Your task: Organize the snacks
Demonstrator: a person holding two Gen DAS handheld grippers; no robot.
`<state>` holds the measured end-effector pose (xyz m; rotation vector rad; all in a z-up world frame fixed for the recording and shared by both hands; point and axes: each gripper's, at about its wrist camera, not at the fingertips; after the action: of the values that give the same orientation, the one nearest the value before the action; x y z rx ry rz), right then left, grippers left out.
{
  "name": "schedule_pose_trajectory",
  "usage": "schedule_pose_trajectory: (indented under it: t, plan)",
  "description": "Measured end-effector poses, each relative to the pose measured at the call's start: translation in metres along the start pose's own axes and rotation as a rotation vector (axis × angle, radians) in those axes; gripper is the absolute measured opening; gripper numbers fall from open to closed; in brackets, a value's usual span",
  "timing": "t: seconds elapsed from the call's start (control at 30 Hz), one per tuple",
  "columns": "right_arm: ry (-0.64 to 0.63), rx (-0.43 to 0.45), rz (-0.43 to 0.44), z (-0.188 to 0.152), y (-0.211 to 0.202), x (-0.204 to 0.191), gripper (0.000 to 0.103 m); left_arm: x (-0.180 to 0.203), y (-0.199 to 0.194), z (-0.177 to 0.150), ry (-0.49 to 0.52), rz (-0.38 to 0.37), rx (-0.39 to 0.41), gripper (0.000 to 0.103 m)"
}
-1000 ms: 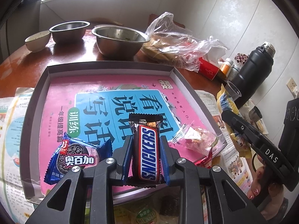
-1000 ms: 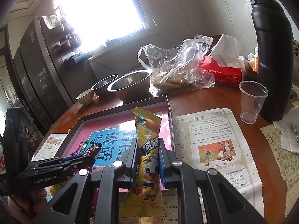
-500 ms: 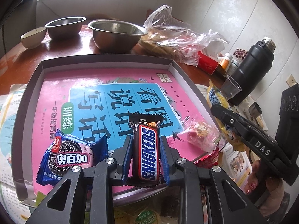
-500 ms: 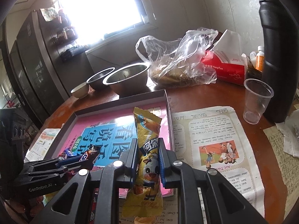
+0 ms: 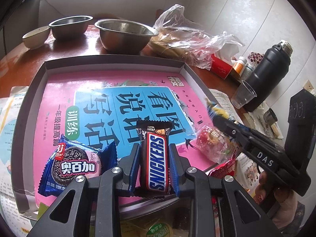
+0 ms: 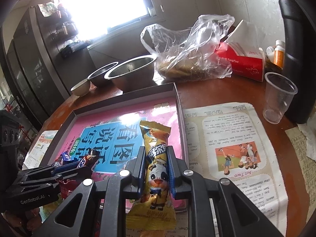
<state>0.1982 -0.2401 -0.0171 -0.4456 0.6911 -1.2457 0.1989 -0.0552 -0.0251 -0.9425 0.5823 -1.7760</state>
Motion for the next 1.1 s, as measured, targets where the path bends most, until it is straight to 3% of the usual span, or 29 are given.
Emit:
schedule_pose_trajectory:
  t: [0.4, 1.1]
  plan:
    - [-0.006, -0.034, 0.045, -0.008, 0.009, -0.011, 0.022, -0.002, 0.001, 0.001, -0.006, 0.007, 0.002, 0.029]
    - [-0.012, -0.010, 0.010, -0.007, -0.004, -0.008, 0.022, -0.004, -0.001, 0.000, -0.018, 0.014, 0.006, 0.029]
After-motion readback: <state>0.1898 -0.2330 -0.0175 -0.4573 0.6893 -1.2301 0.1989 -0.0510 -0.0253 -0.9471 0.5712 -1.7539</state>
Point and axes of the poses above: each gripper's, at about its wrist camera, not at the fingertips, and y roughly the way its jaws point, x to its right, z to its top, and after that the axes turned 1 degree about -z, right-handed
